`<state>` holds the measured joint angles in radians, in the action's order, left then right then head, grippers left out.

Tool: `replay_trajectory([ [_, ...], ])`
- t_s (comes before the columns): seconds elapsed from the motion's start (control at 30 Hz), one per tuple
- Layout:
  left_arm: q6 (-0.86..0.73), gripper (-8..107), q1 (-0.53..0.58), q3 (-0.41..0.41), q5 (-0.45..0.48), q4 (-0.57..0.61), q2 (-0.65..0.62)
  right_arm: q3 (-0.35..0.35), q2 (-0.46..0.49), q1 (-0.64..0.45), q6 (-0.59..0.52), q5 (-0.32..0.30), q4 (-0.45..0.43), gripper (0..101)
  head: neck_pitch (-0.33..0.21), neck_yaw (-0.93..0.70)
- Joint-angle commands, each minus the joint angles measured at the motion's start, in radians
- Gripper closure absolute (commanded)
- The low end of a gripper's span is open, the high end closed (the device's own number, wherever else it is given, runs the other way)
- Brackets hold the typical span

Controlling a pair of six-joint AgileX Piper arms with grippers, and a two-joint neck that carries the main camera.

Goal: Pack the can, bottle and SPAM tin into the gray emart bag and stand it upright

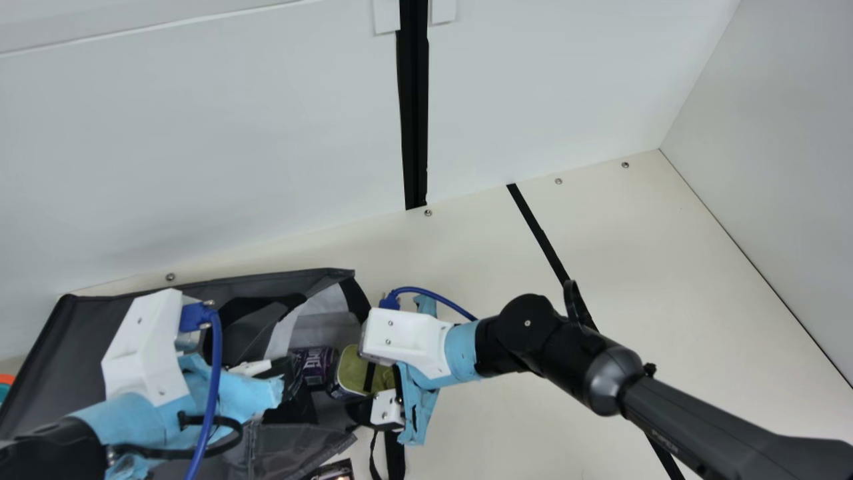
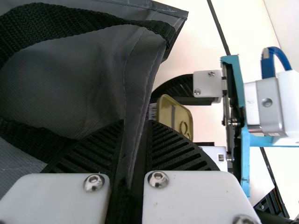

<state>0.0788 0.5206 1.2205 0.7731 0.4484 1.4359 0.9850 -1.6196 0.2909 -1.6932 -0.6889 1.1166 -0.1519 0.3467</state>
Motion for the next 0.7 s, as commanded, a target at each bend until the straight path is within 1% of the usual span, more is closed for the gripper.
replay_trajectory([
  [0.0,0.000,107,0.000,0.000,0.000,0.000,0.000,0.014,-0.016,0.007,-0.006,-0.007,0.007,101,-0.023,0.002],
  [0.27,0.000,107,0.000,0.000,0.000,0.000,0.000,0.082,-0.083,0.044,-0.022,-0.024,0.023,101,-0.023,0.002],
  [0.67,0.000,107,0.000,0.000,0.000,0.000,0.000,0.175,-0.160,0.118,-0.017,-0.040,0.048,101,-0.023,0.002],
])
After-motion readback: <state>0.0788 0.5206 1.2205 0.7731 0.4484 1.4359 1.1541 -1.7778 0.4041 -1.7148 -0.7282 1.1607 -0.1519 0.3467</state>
